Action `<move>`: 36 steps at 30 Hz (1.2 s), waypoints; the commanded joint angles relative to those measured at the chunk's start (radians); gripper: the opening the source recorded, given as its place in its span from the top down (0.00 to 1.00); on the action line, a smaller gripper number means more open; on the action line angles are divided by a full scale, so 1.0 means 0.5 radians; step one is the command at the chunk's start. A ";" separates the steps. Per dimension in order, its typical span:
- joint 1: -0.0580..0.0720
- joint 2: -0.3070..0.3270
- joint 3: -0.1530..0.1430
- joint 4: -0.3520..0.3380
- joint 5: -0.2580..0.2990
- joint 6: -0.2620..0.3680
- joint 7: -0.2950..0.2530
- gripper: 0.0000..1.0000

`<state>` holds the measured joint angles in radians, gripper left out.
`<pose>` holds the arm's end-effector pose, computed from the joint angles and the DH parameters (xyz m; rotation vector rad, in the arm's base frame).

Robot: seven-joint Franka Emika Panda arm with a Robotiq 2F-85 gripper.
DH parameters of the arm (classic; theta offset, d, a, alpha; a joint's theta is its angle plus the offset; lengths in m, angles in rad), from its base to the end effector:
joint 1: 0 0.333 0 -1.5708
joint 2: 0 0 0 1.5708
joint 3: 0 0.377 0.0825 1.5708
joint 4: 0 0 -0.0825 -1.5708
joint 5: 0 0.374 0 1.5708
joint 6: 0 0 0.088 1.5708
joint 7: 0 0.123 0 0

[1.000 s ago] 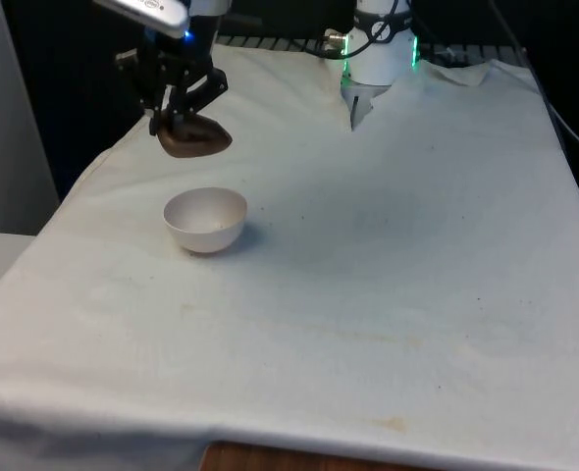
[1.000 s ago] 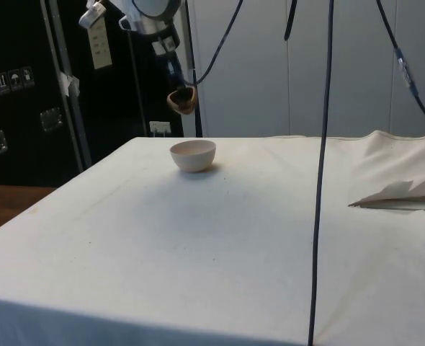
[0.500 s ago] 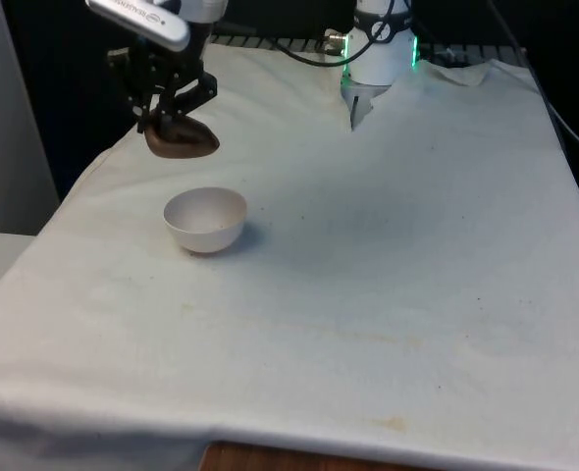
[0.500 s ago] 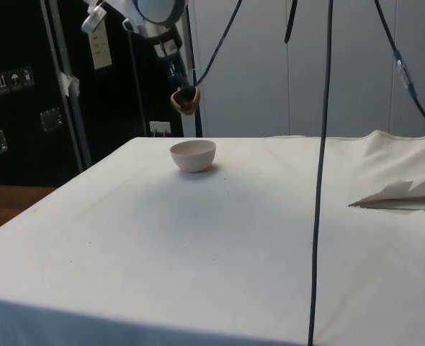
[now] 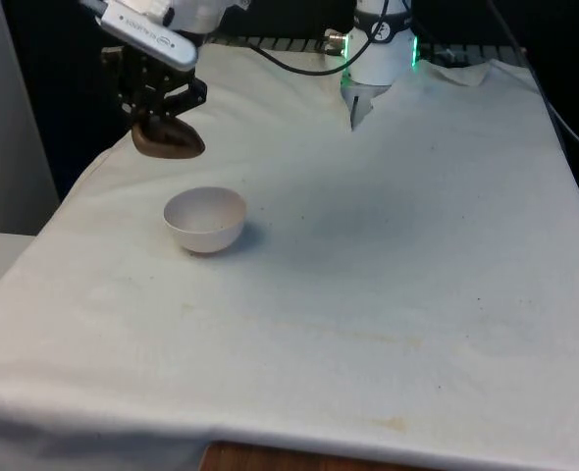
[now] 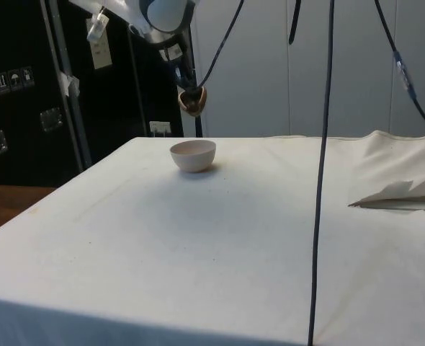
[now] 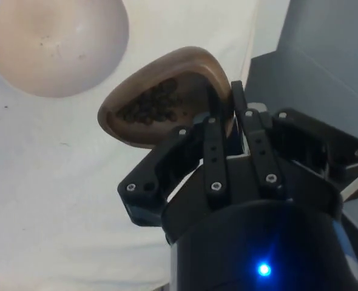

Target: Pour the coffee beans from the cup into the bowl.

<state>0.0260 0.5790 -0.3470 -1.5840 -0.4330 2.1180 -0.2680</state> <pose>0.6860 -0.2083 0.3649 2.5900 0.3039 -0.2455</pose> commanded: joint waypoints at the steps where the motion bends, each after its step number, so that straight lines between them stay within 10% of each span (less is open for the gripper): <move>1: 0.014 -0.010 -0.016 -0.028 -0.050 0.036 0.050 1.00; 36: 0.060 0.018 -0.004 -0.056 -0.492 -0.074 0.606 1.00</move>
<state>0.0490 0.5870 -0.3440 -1.6130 -0.6700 2.0860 0.0270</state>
